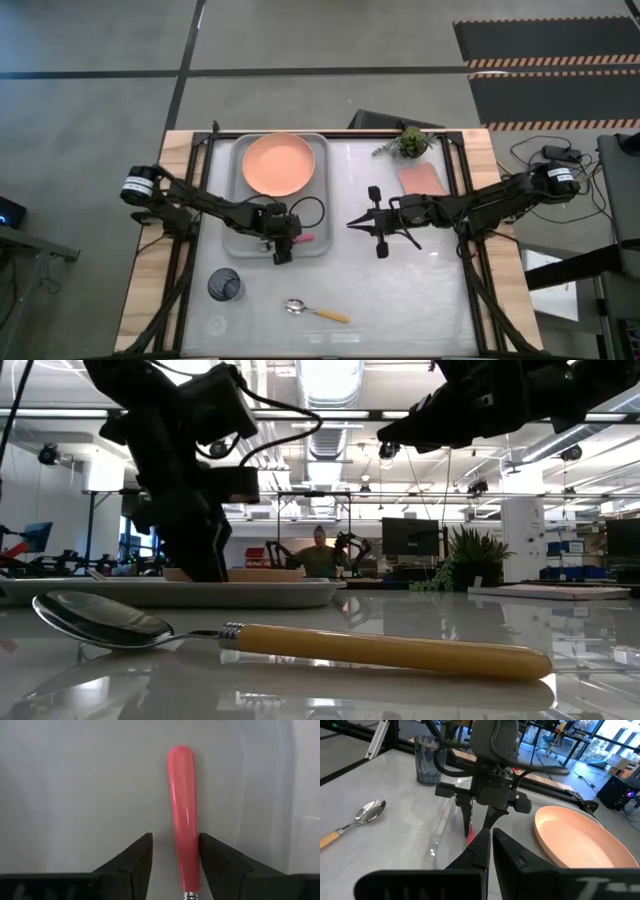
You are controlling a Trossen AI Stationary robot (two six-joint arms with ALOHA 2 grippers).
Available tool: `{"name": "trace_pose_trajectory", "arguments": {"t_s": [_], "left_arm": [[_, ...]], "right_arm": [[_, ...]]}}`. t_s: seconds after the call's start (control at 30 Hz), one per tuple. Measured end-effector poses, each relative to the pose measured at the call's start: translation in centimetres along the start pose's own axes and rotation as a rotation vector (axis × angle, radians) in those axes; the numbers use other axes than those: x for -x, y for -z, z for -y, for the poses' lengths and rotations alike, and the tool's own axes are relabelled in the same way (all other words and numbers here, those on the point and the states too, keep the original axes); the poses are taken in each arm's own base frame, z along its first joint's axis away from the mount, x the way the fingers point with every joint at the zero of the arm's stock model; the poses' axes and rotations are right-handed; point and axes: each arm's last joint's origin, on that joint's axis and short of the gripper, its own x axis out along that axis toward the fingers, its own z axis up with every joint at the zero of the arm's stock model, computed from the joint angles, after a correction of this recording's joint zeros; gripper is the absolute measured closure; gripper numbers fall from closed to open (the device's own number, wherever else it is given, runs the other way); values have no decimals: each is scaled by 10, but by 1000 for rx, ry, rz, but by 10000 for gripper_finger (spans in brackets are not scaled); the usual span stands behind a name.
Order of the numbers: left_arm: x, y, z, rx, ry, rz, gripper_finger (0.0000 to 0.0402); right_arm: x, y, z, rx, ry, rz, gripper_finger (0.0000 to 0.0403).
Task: Pick and place plate/cup/fork/spoon on tray
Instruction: Put the pink fork on the gray serving tray to the left of the orange plate
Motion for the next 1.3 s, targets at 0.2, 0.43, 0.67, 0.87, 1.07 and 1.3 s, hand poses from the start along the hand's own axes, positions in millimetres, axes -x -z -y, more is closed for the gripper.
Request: {"name": "trace_pose_trajectory", "arguments": {"t_s": [0.2, 0.43, 0.67, 0.87, 1.07, 1.3], "left_arm": [[-5, 2, 0, -3, -1, -17, 259], [-3, 3, 0, -79, 5, -34, 306], [-2, 1, -1, -122, 12, -45, 368], [6, 1, -3, -123, 7, -34, 369], [28, -5, -9, -155, -23, 12, 363], [31, -2, -28, -197, -74, -21, 362]], "right_arm": [[0, 1, 0, -8, -2, -11, 394], [0, 2, 0, -7, -4, -21, 394], [0, 2, -1, -6, -5, -23, 394], [0, 2, -1, -7, -5, -24, 394], [0, 2, -1, -7, -5, -25, 394], [0, 2, -1, -6, -4, -25, 394]]}}
